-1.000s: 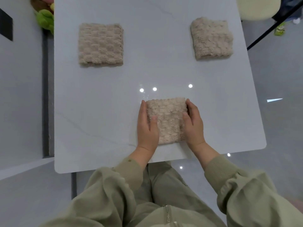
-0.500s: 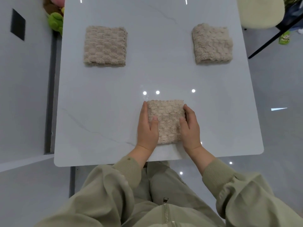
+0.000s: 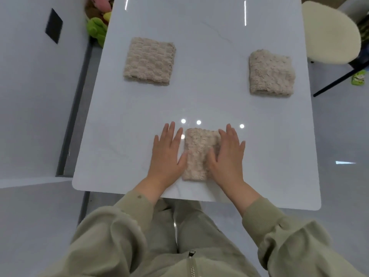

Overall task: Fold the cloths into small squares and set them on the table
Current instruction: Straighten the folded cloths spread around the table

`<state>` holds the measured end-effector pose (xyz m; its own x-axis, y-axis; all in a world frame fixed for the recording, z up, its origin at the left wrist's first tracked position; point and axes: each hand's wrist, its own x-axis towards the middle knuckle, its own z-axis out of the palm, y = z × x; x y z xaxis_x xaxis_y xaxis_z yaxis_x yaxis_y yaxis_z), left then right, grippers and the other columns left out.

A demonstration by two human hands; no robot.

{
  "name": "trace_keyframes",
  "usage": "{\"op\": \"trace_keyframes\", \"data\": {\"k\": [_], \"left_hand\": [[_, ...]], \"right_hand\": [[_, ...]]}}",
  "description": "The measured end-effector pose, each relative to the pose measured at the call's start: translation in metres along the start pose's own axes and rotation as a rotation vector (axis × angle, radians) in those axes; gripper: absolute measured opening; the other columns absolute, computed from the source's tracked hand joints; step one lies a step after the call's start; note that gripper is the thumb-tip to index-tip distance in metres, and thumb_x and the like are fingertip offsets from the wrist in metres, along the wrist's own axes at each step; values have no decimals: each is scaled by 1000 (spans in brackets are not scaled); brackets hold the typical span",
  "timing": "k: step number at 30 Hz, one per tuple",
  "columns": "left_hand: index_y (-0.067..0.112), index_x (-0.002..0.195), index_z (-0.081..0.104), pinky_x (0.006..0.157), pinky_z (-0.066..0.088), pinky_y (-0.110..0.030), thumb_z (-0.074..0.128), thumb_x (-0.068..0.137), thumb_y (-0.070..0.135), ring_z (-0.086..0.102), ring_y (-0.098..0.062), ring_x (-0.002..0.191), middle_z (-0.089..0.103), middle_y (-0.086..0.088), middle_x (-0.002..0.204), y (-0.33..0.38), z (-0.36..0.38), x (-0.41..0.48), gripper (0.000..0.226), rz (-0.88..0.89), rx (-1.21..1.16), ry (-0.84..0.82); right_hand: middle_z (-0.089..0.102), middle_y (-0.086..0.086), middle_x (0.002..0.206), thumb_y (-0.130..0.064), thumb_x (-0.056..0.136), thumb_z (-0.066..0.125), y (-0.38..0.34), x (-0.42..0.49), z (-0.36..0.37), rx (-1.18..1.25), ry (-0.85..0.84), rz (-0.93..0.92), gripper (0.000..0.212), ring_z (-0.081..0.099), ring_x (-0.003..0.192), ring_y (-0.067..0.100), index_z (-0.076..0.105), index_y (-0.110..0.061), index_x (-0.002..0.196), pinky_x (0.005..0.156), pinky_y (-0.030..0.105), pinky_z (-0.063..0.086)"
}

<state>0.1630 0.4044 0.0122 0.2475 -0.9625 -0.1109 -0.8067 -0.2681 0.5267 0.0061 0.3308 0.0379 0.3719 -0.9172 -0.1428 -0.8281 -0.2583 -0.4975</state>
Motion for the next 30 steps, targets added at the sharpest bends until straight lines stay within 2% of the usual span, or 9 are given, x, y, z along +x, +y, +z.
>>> {"op": "trace_keyframes", "data": {"k": [2,4,7,11,14,21,24,30], "left_hand": [[21,151,12,114,-3,-47,22,90,48,-7,-21,146,1,-5,159,-19,-17,-6,67,12,268,-6],[23,151,10,113,-1,-51,24,90,50,-6,-25,146,2,-7,159,-41,-36,-17,68,-14,425,-14],[25,151,1,112,-9,-52,29,93,51,-15,-27,145,-7,-7,159,-78,-65,-40,69,-88,506,-31],[25,150,-6,110,-13,-54,32,93,51,-21,-28,143,-15,-7,158,-121,-104,-60,73,-152,534,-42],[25,150,-9,110,-15,-55,32,94,51,-22,-29,143,-19,-7,157,-163,-137,-74,74,-124,545,-78],[24,151,-6,112,-7,-56,36,95,46,-18,-29,144,-13,-8,158,-239,-198,-87,73,13,566,-122],[24,151,-5,112,-7,-56,37,95,45,-16,-29,144,-12,-8,159,-255,-204,-78,73,33,541,-142],[25,151,-6,112,-6,-56,37,96,44,-15,-28,145,-12,-7,159,-252,-195,-21,73,151,495,-179]], "right_hand": [[11,10,158,-35,90,33,-24,4,10,-148,-52,-114,61,4,146,24,27,-10,145,115,49,-4],[11,12,158,-36,88,32,-51,6,21,-213,-77,-199,62,4,146,27,28,-10,145,114,53,-2],[12,13,158,-32,92,44,-90,2,42,-279,-106,-263,59,5,146,29,30,-9,144,113,55,-1],[9,13,158,-35,94,42,-141,-6,76,-329,-133,-266,59,3,146,29,29,-9,145,113,58,1],[6,11,159,-36,94,41,-193,-14,112,-332,-115,-227,60,0,147,28,27,-10,146,113,57,0],[5,12,159,-35,95,40,-278,-35,176,-304,-107,-35,59,1,146,27,25,-10,146,113,58,4],[7,13,158,-33,94,42,-290,-33,181,-315,-95,-13,58,4,146,29,27,-9,145,111,59,6],[10,14,158,-31,95,39,-280,1,175,-319,-39,144,54,6,146,29,28,-8,143,111,59,8]]}}
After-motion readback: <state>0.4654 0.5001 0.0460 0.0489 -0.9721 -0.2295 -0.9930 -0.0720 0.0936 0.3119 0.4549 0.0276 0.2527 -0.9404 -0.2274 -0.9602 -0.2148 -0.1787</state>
